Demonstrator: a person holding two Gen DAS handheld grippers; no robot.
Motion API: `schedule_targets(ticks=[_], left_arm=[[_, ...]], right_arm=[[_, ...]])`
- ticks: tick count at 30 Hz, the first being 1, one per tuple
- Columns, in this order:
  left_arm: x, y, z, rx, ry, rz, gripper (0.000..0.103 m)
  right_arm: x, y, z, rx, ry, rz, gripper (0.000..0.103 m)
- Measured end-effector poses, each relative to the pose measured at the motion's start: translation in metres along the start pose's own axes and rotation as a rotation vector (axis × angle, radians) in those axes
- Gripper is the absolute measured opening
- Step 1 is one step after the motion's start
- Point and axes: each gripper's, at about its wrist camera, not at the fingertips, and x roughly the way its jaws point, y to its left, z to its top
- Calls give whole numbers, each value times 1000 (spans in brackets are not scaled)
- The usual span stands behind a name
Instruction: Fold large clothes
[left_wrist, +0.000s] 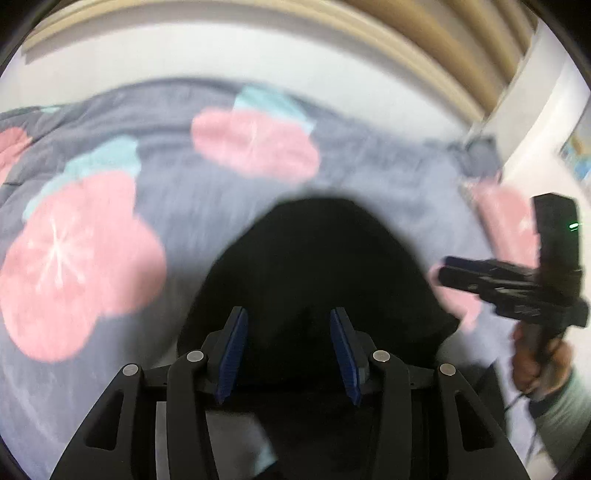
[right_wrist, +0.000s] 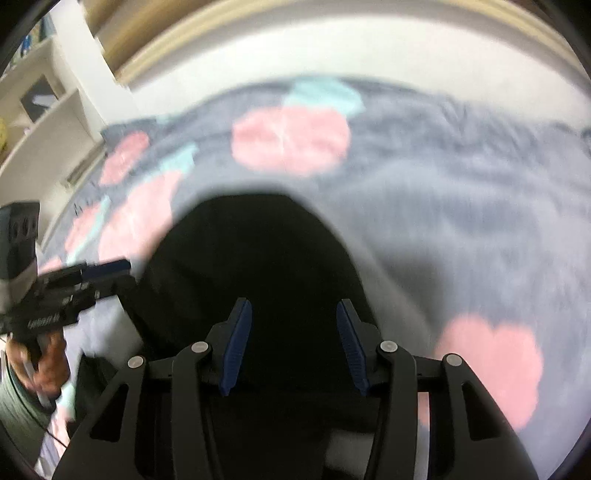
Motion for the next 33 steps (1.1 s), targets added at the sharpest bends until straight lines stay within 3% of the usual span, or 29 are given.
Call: schedule_targets(ticks=[2,3,9,14,20,24,27,33], left_arm=[[2,2,10,-21,-12,-15,50],[9,5,13,-21,-6,12,50],[76,37,-10,-112,141,101,50],[76,34,-15,-78,124,101,50],[39,33,14,-24,56,-6,52],[27,29,34,23,45,11,73],[38,35,45,33,91,-30,73],[95,56,53,-10,239,-117,73]], right_arm=[[22,3,15,-24,14,-35,52],[34,4,17,-26,33,-37,52],[102,-5,-8,-2,158,-34,51],[80,-12,-7,6,159,11,52],[33,-34,5,1,133,51,52],[25,-49,14,26,116,56,65],[32,-58,19,28,140,91,66],[88,-65,18,29,286,149,66]])
